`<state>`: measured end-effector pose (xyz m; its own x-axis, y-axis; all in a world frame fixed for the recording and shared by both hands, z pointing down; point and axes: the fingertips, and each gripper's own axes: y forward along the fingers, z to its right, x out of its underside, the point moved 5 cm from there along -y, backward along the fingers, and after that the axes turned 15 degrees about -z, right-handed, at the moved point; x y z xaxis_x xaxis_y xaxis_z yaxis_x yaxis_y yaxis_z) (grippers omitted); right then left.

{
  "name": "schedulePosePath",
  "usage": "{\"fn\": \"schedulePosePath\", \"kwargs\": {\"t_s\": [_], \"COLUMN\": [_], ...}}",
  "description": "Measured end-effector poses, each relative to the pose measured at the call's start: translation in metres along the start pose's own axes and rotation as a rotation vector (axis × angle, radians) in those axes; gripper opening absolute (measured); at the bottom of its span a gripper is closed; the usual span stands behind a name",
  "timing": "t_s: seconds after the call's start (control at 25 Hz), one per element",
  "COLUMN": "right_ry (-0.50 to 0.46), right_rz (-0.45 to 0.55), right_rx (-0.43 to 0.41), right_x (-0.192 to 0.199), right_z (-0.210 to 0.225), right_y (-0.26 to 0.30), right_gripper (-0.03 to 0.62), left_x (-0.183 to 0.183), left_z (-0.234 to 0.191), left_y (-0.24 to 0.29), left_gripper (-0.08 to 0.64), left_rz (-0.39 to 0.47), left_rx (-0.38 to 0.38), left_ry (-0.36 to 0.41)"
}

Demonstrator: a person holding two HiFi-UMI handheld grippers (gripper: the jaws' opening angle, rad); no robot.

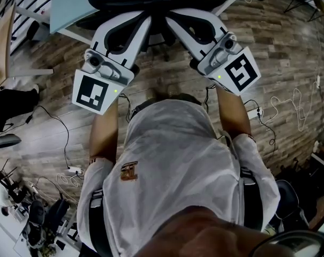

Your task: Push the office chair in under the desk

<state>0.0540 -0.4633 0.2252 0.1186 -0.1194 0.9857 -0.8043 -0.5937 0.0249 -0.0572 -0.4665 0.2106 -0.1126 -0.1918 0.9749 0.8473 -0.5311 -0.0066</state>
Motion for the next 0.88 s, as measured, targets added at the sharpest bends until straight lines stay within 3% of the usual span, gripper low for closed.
{"fn": "schedulePosePath", "kwargs": {"t_s": [0.88], "right_ry": [0.019], "right_rz": [-0.030], "right_rx": [-0.012], "right_x": [0.008], "right_z": [-0.012], "right_y": [-0.007], "right_gripper": [0.034], "left_x": [0.008], "left_z": [0.009], "left_y": [-0.007], "left_gripper": [0.018], "left_rz": [-0.035], "left_rx": [0.012], "left_ry": [-0.013]}}
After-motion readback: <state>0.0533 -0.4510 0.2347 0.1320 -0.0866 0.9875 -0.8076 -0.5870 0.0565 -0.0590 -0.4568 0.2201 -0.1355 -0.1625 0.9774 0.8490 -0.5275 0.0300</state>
